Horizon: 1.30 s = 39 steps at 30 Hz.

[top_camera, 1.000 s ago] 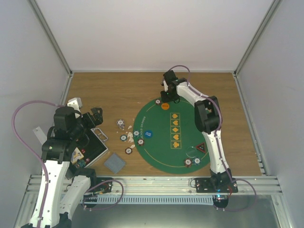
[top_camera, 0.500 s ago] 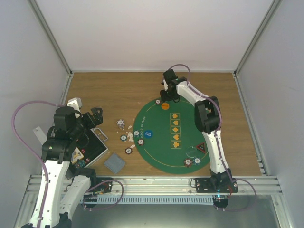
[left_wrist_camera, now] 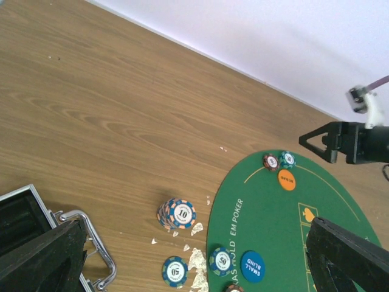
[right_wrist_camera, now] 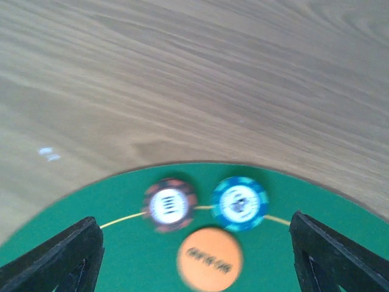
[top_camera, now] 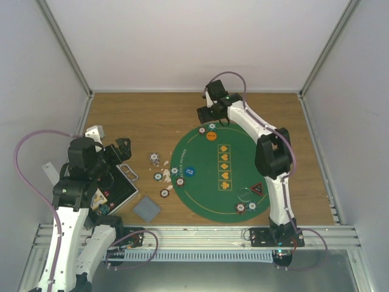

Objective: Distribute texas hold em gaming equipment

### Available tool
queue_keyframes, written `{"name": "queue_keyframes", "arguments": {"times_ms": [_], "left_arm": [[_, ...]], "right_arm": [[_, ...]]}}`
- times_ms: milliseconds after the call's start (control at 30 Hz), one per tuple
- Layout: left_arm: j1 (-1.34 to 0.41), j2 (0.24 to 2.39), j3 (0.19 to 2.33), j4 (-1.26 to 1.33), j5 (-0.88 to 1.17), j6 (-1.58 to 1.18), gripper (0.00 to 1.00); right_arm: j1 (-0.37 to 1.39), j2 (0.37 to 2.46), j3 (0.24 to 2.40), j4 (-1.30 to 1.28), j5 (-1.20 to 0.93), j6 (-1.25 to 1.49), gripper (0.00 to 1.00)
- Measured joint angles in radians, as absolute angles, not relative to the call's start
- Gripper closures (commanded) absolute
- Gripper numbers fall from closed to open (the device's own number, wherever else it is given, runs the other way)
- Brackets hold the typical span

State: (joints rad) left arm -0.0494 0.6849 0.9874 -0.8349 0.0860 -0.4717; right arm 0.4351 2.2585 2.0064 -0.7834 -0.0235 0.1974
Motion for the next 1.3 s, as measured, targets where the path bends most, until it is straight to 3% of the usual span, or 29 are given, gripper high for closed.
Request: {"name": "queue_keyframes", "arguments": {"times_ms": [200,467,933,1300], "left_arm": [[-0.049,0.683,0.997,-0.835,0.087,-0.473,0.01],[-0.049,0.682,0.997,-0.835,0.093,-0.481,0.01],[-0.049,0.675,0.997,-0.835,0.117,-0.482,0.01],[-0.049,0.675,0.997,-0.835,0.123,-0.482,0.01]], "right_arm": [[0.644,2.078,1.879,-0.707,-0.012,0.191,0.12],[0.931,2.13,1.856,-0.673,-0.038,0.219,0.11],[0.99,2.331,2.007,-0.742,0.035,0.244,0.12],[0.99,2.391,2.085,-0.756,0.039,0.243,0.25]]}}
